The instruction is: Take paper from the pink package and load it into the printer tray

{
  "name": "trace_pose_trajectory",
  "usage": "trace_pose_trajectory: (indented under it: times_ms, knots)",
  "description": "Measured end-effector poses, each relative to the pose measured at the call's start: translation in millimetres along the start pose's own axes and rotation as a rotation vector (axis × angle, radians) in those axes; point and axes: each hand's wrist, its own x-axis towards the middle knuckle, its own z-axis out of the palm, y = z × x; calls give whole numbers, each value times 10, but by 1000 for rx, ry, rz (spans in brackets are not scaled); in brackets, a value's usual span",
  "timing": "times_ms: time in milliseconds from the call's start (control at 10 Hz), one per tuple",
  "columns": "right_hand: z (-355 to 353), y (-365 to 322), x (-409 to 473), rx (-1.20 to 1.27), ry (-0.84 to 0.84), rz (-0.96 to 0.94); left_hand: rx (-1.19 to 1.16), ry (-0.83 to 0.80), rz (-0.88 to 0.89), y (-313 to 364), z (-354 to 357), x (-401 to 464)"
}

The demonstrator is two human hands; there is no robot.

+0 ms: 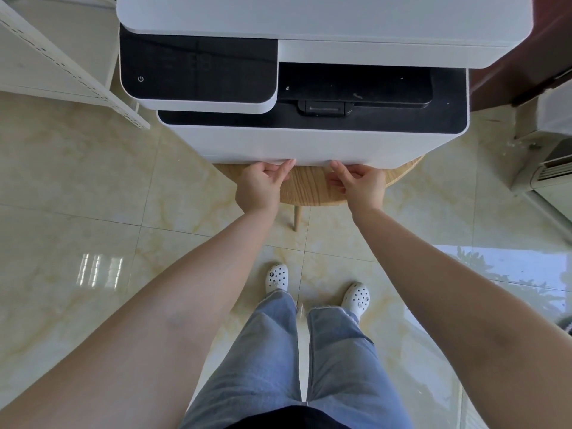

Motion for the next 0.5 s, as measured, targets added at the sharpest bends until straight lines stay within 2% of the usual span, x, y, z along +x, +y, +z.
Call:
trace_pose_trajectory:
  times_ms: [500]
  knots:
    - [-4, -12, -47, -24, -9, -24, 23, 3, 55, -17, -5, -74]
